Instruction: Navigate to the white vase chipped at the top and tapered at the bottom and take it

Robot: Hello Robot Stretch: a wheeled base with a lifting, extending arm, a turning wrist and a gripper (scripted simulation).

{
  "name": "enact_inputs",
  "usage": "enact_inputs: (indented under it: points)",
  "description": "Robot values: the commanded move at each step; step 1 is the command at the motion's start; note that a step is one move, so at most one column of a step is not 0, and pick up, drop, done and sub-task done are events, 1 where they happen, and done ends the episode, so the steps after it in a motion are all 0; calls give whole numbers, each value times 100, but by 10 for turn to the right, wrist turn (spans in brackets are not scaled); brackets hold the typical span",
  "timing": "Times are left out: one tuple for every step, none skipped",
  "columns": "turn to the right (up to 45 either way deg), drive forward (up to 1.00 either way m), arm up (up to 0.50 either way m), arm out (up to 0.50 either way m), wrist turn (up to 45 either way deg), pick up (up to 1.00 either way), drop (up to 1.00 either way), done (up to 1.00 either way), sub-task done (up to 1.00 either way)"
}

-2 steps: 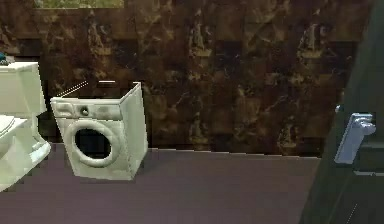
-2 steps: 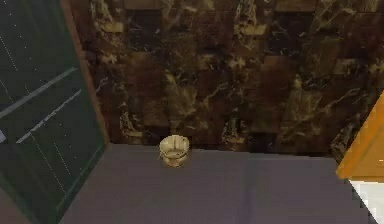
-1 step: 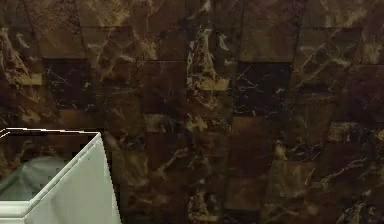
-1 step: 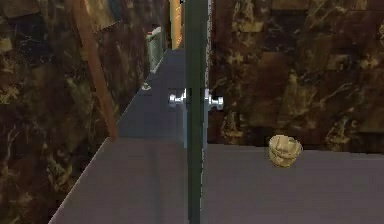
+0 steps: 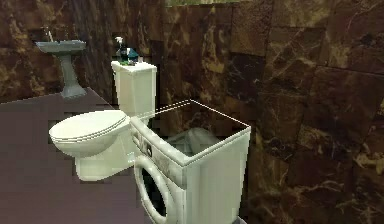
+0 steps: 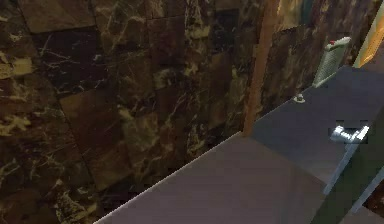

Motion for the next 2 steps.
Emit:
enact_inputs:
  points:
    - [-90, 0, 0, 0, 0, 0, 0, 0, 0]
    - [0, 5, 0, 0, 0, 0, 0, 0, 0]
